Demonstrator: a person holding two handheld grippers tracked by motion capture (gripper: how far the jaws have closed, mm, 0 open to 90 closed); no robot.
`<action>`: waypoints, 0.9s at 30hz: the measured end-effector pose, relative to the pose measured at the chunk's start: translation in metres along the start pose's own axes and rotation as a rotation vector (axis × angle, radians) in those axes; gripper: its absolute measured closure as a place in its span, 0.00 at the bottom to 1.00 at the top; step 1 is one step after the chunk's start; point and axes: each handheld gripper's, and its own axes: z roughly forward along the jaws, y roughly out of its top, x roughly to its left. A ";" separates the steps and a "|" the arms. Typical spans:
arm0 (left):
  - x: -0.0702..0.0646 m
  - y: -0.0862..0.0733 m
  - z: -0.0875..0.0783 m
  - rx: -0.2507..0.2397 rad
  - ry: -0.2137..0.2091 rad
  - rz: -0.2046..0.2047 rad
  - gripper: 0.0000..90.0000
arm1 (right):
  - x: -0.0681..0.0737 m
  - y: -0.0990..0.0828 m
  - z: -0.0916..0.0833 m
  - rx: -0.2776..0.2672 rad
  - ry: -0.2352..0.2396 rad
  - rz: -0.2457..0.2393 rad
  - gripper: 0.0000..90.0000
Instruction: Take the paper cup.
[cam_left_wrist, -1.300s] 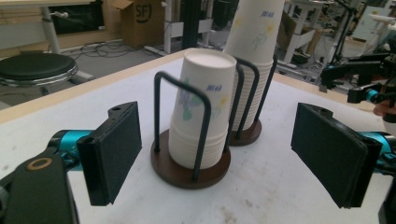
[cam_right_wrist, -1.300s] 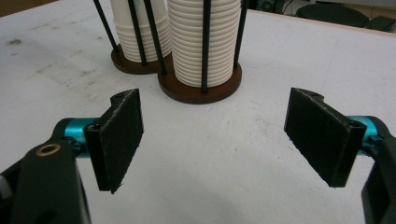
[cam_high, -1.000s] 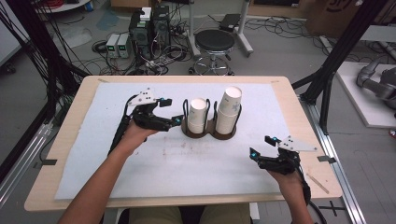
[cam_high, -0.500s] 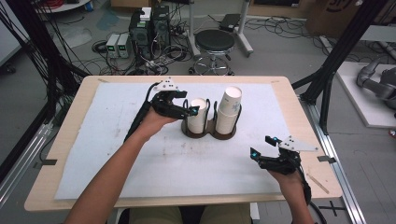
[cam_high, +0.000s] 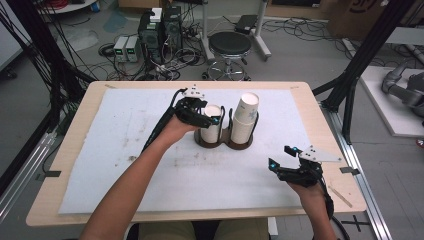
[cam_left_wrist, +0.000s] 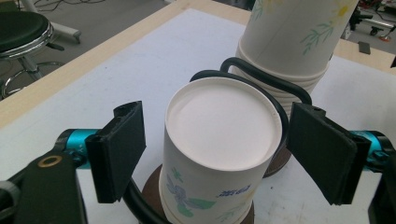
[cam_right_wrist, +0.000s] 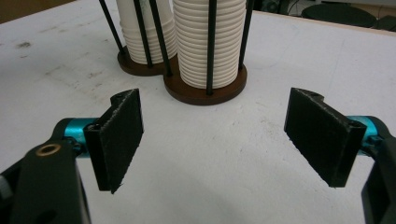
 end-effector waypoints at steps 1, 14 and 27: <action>0.000 0.000 0.001 0.002 0.001 0.001 0.25 | 0.000 0.000 0.000 -0.002 0.000 -0.001 0.22; 0.001 -0.001 0.003 0.040 -0.007 0.002 0.37 | 0.000 0.000 0.000 0.001 0.000 -0.002 0.22; 0.001 0.008 -0.014 -0.049 -0.005 -0.018 0.40 | 0.001 0.001 0.000 -0.001 0.001 -0.005 0.22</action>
